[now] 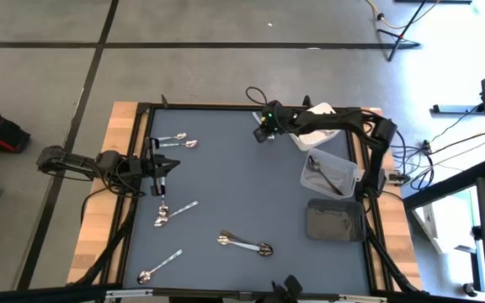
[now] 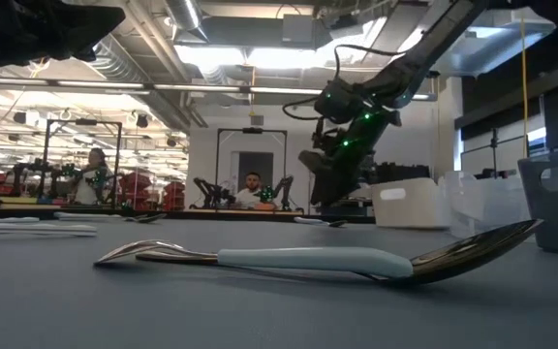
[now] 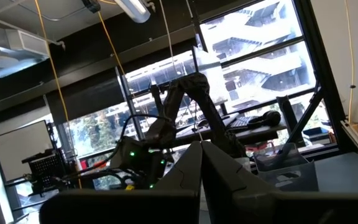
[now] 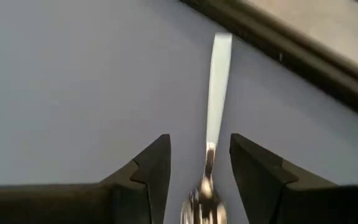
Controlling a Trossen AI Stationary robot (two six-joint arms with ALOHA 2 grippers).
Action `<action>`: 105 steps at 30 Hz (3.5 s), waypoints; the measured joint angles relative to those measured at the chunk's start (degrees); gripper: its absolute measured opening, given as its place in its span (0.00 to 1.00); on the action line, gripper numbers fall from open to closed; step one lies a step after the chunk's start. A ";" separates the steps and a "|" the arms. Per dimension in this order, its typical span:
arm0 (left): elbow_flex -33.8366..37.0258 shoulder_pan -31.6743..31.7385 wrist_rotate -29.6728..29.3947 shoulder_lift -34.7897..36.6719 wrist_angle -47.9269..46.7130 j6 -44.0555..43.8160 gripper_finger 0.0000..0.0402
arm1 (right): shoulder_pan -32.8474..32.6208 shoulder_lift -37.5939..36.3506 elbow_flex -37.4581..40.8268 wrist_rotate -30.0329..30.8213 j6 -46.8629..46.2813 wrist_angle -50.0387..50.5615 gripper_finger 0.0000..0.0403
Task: Sort silverware by color (type)
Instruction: Put the top center light blue spoon into the white bin
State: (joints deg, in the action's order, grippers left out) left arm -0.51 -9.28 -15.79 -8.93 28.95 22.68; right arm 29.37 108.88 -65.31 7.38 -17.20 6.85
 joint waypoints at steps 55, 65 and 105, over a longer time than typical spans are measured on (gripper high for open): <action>0.00 0.00 0.04 -0.02 -0.03 0.38 0.01 | 1.92 13.27 -20.27 -3.93 1.63 22.65 0.05; 0.00 0.00 0.18 -0.02 0.05 -0.02 0.01 | 0.91 12.35 -20.22 -1.79 6.32 23.11 0.03; -0.01 -0.01 3.26 -0.01 0.21 -0.20 0.01 | -16.09 -30.65 -10.31 12.54 3.94 57.32 0.04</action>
State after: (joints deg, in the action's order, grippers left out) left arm -0.52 -9.29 -12.53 -8.94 29.17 22.48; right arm 13.28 78.23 -75.62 19.92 -13.26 64.17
